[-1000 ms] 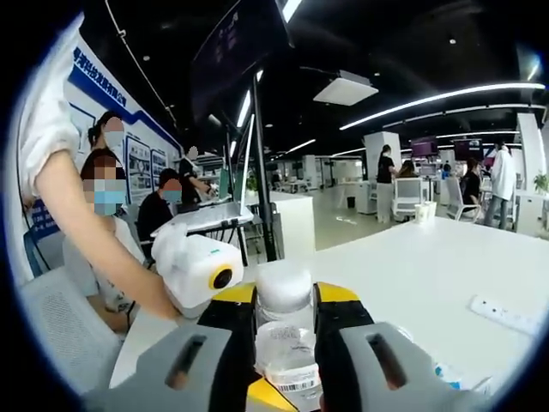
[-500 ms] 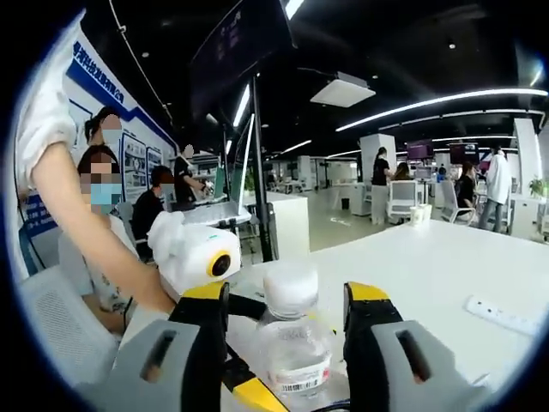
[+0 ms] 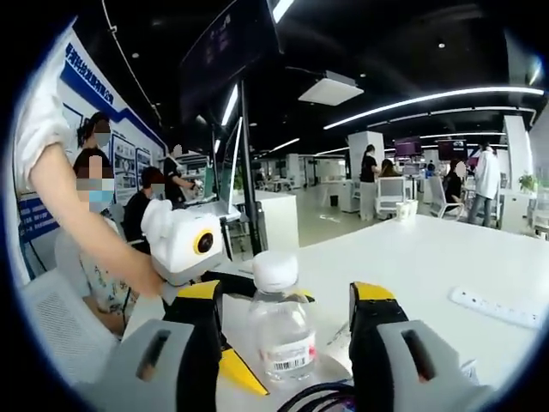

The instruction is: Arrange the tabletop items into an orderly group along one side of the table until the central work area is clear of visible clutter.

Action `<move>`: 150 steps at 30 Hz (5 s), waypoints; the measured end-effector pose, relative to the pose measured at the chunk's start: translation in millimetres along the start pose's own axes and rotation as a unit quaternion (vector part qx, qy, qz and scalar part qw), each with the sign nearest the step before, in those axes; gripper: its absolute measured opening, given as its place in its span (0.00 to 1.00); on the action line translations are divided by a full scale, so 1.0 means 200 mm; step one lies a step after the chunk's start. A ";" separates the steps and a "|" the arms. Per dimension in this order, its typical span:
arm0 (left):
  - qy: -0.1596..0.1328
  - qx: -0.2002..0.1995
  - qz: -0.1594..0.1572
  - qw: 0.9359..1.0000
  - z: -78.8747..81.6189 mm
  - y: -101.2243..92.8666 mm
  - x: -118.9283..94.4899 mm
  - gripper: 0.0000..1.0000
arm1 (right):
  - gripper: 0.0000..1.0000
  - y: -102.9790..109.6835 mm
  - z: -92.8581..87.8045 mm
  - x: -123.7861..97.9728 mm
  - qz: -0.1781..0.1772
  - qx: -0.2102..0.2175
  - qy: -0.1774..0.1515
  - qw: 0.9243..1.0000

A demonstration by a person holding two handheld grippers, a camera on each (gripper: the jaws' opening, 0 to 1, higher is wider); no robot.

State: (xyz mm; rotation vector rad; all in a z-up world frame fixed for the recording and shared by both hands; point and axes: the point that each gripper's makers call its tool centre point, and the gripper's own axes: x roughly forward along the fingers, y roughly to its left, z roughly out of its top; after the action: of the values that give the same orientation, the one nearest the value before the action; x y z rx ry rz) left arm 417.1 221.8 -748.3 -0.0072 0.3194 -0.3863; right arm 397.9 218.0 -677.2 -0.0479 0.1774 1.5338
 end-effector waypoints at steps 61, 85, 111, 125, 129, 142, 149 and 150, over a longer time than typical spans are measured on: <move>0.031 -0.076 0.072 0.994 -0.09 -0.17 -0.28 0.73 | 0.51 -0.13 -0.19 -0.53 -0.116 0.062 0.050 0.990; 0.042 -0.225 0.070 0.971 -0.19 -0.28 -0.24 0.63 | 0.47 -0.19 -0.35 -0.60 -0.154 0.144 0.077 0.974; 0.047 -0.400 0.097 0.910 -0.20 -0.35 -0.08 0.47 | 0.45 -0.20 -0.57 -0.56 -0.158 0.245 0.130 0.948; 0.050 -0.436 0.120 0.891 -0.22 -0.34 -0.02 0.42 | 0.44 -0.23 -0.67 -0.54 -0.169 0.293 0.148 0.929; 0.054 -0.439 0.120 0.889 -0.23 -0.34 0.00 0.41 | 0.44 -0.24 -0.69 -0.53 -0.170 0.302 0.152 0.926; 0.069 -0.452 0.130 0.880 -0.26 -0.34 0.05 0.37 | 0.42 -0.24 -0.75 -0.51 -0.173 0.327 0.160 0.915; 0.075 -0.457 0.125 0.877 -0.28 -0.36 0.08 0.36 | 0.40 -0.24 -0.74 -0.51 -0.175 0.336 0.155 0.912; 0.077 -0.456 0.126 0.878 -0.28 -0.37 0.09 0.36 | 0.40 -0.24 -0.74 -0.50 -0.175 0.336 0.155 0.912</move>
State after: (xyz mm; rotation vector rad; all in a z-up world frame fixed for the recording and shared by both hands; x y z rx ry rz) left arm 388.1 150.4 -802.6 -0.8615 0.6308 0.0538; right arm 429.5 95.5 -811.8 0.2168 0.8962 1.0338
